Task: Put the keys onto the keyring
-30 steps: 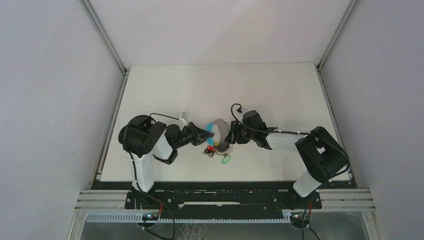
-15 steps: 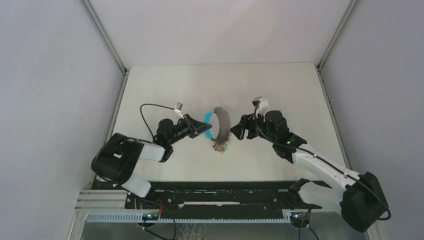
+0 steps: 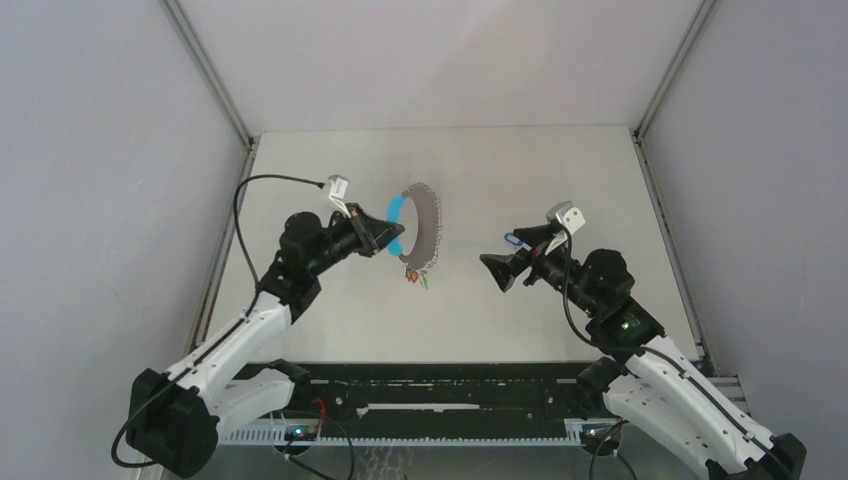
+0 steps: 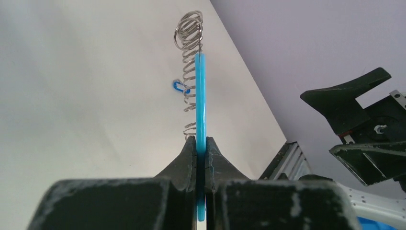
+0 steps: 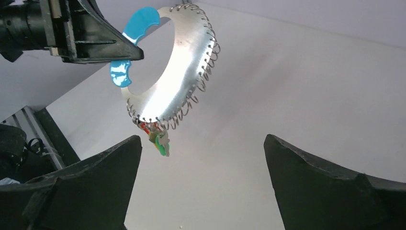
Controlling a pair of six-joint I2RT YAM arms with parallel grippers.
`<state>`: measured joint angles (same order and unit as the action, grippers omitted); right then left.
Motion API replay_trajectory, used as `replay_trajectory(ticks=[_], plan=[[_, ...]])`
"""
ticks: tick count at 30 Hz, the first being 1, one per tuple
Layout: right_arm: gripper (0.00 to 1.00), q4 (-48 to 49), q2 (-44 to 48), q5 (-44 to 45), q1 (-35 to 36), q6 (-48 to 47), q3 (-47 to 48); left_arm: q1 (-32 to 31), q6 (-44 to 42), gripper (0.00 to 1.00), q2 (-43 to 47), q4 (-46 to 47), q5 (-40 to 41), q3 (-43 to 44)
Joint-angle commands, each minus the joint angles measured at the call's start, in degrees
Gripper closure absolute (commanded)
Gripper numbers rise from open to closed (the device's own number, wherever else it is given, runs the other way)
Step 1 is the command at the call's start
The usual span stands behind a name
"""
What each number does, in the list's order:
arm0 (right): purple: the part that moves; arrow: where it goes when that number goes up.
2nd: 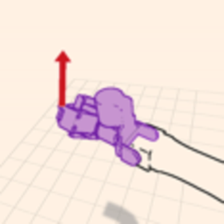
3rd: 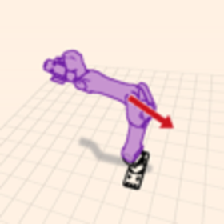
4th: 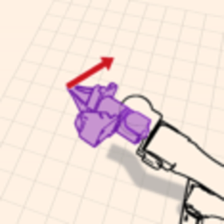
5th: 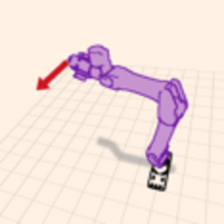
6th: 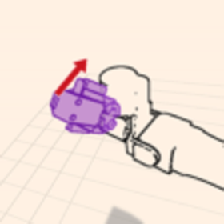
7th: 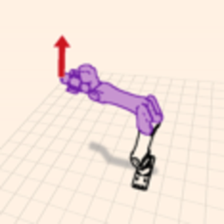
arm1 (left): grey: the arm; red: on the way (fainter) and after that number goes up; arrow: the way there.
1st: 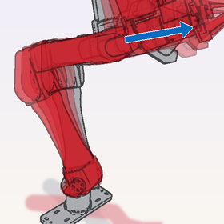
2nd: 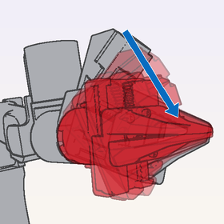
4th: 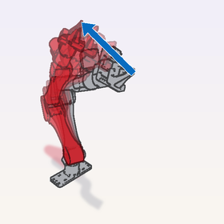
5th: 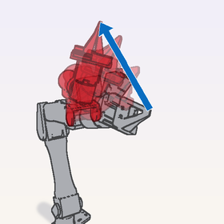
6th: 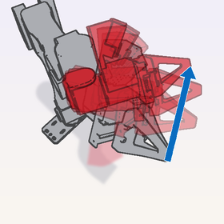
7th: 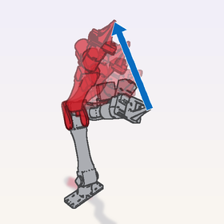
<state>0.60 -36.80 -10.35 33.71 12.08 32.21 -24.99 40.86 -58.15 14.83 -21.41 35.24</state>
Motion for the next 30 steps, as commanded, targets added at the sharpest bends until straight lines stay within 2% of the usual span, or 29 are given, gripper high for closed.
replay_trajectory(ticks=[1,8,12,17,19,23,30], plan=[[0.0,3.9,2.3,2.7,-0.2,-2.5,-0.4,-0.1,-9.4,1.0,3.2,-9.5,0.0,7.9],[0.0,7.6,2.4,-1.9,-0.8,-6.7,0.0,-0.1,-17.0,1.0,3.2,-18.8,-3.3,17.4],[0.0,9.1,-0.2,-1.4,-0.8,-8.4,-0.1,-0.1,-18.6,1.0,2.9,-19.8,-4.8,20.0],[0.0,11.9,-4.7,-8.7,-1.1,-9.2,0.2,0.1,-18.7,1.0,2.5,-19.8,-4.4,22.0],[0.04,13.5,-6.4,-14.2,-0.9,-10.3,0.1,0.2,-18.4,1.0,2.6,-19.1,-5.1,21.9],[0.15,20.0,-10.3,-18.4,0.7,-9.8,-0.7,0.8,-17.9,1.0,3.6,-18.5,-5.3,21.0],[0.4,29.2,-19.6,-16.9,6.5,-12.5,-0.7,2.8,-14.8,1.0,6.7,-15.4,-7.2,17.8]])
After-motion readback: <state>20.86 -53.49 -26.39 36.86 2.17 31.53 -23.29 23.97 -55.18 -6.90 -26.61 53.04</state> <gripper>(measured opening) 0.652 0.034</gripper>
